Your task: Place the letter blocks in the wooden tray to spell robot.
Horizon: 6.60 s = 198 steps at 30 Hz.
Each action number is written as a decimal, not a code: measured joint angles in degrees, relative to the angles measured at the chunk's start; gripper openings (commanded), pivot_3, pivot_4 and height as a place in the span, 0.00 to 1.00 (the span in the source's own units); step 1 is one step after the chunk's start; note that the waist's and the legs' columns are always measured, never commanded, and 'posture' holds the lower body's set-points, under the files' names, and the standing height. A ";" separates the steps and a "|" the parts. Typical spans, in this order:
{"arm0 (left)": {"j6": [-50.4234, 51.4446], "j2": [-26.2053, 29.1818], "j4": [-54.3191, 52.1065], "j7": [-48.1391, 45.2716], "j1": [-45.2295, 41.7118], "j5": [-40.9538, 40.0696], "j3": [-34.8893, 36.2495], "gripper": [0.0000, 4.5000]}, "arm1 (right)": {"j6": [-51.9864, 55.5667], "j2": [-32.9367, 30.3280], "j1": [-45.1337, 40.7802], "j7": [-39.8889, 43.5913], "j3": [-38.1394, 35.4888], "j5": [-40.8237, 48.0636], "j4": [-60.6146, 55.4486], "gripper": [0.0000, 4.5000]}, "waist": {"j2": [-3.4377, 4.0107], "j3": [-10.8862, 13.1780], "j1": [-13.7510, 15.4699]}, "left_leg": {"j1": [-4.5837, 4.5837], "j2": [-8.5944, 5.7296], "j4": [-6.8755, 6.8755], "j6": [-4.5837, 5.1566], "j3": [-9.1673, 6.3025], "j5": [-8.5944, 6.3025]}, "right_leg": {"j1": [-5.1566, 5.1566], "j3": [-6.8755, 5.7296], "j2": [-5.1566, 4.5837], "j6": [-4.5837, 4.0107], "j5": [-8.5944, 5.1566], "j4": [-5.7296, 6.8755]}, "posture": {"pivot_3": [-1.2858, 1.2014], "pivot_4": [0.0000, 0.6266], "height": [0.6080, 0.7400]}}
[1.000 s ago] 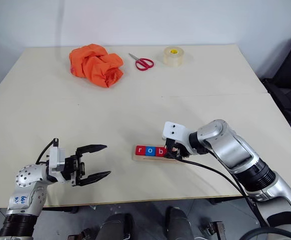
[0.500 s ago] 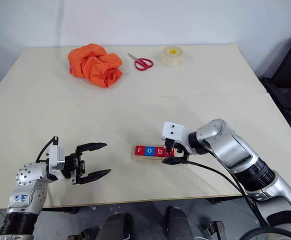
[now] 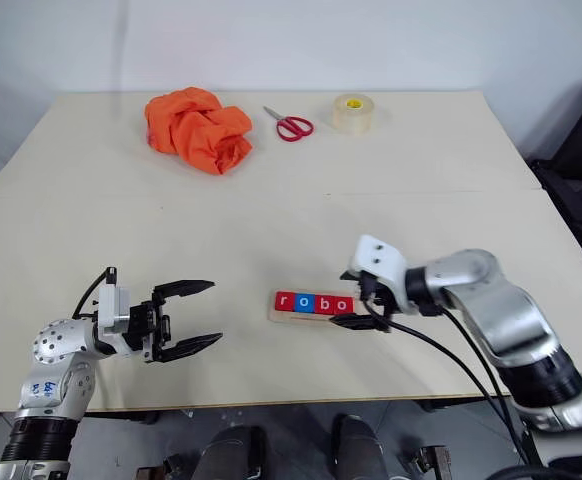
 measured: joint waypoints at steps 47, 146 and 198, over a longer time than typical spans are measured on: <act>0.51 1.81 3.28 -2.22 -3.14 0.09 -0.08 1.00 | -8.98 8.31 10.73 -24.75 -21.19 1.92 21.84 0.80 | 0.00 -0.01 0.45 | 0.11 0.02 -0.02 -0.01 -0.03 0.08 | 0.07 0.04 0.06 0.01 0.02 0.09 | 0.52 0.24 1.00; 2.42 1.83 -2.02 -1.54 1.52 -0.50 1.09 1.00 | 0.56 -2.75 1.25 -5.47 -3.82 0.39 3.52 0.31 | 0.02 -0.02 0.49 | 0.05 0.05 0.00 -0.04 -0.03 0.03 | 0.00 0.02 0.03 -0.01 0.02 0.03 | 0.52 0.24 1.00; 1.49 1.34 -0.03 -1.57 -0.20 -0.43 0.56 1.00 | 2.00 -3.89 4.81 -9.07 1.78 0.80 -3.90 1.00 | 0.02 -0.02 0.49 | 0.03 0.04 -0.01 0.00 -0.03 0.01 | 0.00 0.01 0.04 -0.01 0.02 0.00 | 0.52 0.24 1.00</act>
